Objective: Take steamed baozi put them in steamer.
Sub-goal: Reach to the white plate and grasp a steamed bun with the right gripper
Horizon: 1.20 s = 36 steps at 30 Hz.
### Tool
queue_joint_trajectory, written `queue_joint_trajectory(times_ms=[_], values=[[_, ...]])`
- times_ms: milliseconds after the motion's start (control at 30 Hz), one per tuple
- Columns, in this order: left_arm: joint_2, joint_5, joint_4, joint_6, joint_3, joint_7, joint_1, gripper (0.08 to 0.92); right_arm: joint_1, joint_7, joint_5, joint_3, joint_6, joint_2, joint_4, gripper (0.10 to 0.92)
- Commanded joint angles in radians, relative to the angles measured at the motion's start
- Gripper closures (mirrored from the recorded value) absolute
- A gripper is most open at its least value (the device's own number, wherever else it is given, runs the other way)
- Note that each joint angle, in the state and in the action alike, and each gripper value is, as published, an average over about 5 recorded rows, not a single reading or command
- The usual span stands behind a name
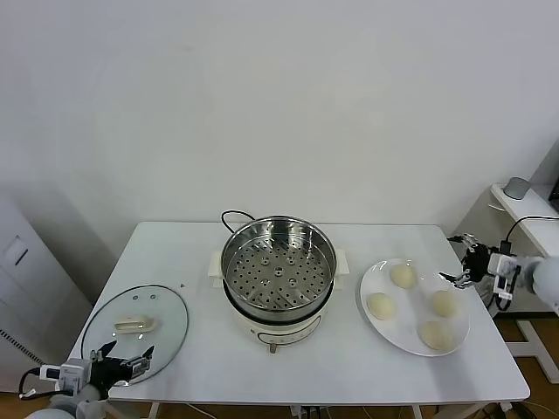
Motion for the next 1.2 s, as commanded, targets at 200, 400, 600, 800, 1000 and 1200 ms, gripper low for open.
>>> queue_joint_trajectory(times_ms=[200,400,600,800,1000,1200], values=[[-0.001,0.002,0.004,0.027,-0.002,0.012,-0.015,0.177,0.548,-0.310,-0.113,-0.470,0.179,0.150,-0.364,0.203],[0.000,0.001,0.008,0.027,-0.001,0.013,-0.015,0.177,0.566,-0.286,-0.163,-0.511,0.213,0.252,-0.445,0.203],[-0.001,-0.004,0.013,0.029,0.001,0.014,-0.020,0.177,0.515,-0.258,-0.281,-0.432,0.280,0.347,-0.521,0.203],[-0.001,-0.006,0.013,0.028,0.001,0.015,-0.019,0.177,0.460,-0.229,-0.328,-0.387,0.288,0.398,-0.562,0.203],[-0.007,-0.013,0.007,0.028,0.004,0.015,-0.022,0.177,0.435,-0.211,-0.391,-0.354,0.289,0.424,-0.587,0.203],[-0.013,-0.022,0.000,0.025,0.004,0.015,-0.020,0.177,0.412,-0.193,-0.445,-0.316,0.285,0.442,-0.604,0.203]])
